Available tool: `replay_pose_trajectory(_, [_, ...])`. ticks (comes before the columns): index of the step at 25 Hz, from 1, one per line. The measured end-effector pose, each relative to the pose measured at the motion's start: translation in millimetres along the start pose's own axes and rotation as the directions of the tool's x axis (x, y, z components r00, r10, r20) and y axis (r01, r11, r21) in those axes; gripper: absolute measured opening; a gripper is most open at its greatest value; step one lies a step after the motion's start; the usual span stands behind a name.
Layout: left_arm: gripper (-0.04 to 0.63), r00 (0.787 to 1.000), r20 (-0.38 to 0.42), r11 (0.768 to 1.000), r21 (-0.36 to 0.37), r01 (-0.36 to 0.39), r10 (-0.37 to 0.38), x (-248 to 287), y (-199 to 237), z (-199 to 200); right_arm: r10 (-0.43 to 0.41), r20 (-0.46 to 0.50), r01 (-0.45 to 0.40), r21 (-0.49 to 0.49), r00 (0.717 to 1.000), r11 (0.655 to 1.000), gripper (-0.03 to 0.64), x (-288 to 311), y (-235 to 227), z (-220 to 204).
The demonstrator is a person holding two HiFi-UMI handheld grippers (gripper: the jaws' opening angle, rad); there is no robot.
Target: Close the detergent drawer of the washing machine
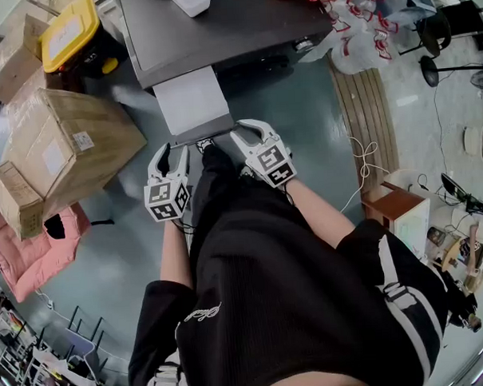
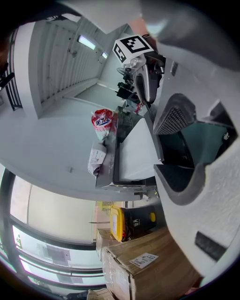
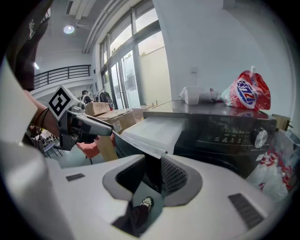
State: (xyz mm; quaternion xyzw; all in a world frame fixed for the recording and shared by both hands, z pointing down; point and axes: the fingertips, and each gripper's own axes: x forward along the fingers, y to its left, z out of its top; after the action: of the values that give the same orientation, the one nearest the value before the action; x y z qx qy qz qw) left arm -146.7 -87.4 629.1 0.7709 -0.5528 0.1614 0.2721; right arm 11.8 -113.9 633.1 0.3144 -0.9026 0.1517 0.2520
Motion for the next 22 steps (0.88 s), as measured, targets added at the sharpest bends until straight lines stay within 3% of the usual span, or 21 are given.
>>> replay_pose_trajectory(22, [0.206, 1.0, 0.003, 1.0, 0.006, 0.021, -0.021, 11, 8, 11, -0.015, -0.004, 0.015, 0.005, 1.0, 1.0, 0.11, 11, -8, 9])
